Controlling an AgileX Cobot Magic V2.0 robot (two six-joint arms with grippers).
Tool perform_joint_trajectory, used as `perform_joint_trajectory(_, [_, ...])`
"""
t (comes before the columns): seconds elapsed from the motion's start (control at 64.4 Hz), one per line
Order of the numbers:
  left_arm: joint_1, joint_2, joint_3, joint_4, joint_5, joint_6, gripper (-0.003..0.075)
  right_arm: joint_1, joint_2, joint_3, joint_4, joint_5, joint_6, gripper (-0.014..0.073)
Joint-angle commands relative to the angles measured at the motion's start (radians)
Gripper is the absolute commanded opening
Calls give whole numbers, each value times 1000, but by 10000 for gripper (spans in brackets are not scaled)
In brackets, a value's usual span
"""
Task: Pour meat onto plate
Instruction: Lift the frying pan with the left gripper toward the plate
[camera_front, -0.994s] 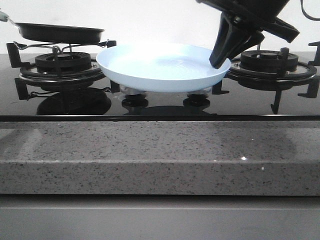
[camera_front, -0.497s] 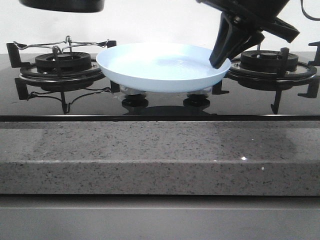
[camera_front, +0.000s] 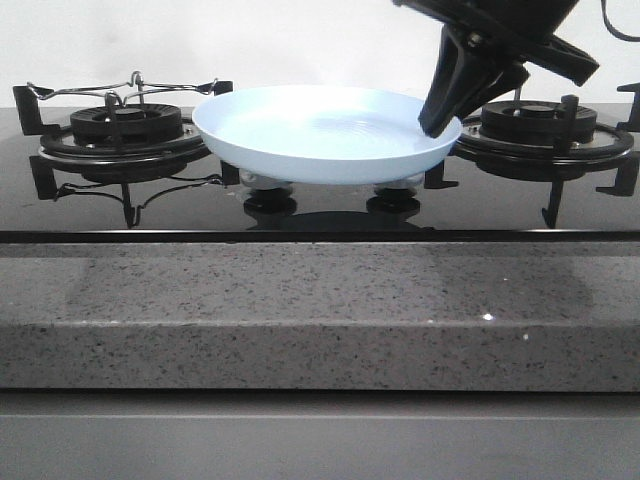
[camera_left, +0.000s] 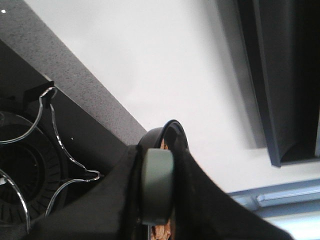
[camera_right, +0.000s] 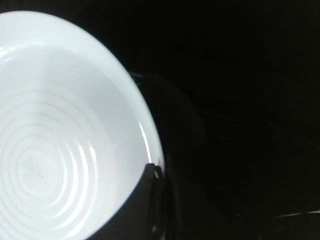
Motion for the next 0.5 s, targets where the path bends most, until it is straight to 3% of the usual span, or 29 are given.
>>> perform_joint_trajectory(0.0, [-44, -75, -29, -39, -5, 11, -20, 3, -38, -25, 11, -21, -11, -59])
perform_joint_trajectory(0.481, [-348, -184, -31, 340, -184, 13, -20, 3, -38, -25, 11, -21, -11, -59])
